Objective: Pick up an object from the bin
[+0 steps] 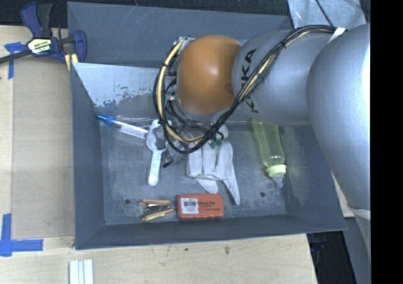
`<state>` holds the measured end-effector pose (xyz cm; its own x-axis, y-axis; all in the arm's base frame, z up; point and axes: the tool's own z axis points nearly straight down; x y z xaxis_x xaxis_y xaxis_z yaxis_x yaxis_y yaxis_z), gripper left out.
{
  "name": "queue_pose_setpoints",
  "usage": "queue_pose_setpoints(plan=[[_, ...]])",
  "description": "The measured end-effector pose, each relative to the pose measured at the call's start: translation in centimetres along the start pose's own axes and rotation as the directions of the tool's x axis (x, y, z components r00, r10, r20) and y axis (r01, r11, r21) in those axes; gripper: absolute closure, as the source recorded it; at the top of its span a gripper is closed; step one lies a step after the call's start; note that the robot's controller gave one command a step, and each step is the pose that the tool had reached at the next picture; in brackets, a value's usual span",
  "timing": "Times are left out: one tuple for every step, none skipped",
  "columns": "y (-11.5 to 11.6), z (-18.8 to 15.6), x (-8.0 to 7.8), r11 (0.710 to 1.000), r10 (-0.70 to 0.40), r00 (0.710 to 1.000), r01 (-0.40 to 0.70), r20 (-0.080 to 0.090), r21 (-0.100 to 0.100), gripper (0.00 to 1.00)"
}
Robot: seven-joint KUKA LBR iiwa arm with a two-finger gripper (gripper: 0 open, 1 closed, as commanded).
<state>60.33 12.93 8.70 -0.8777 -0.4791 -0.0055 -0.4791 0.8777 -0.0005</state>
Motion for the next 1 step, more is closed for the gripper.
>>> queue_pose_setpoints(plan=[[-0.06, 0.09, 0.06, 1.000, 0.003, 1.000, -0.003, -0.002, 0.000, 1.00]])
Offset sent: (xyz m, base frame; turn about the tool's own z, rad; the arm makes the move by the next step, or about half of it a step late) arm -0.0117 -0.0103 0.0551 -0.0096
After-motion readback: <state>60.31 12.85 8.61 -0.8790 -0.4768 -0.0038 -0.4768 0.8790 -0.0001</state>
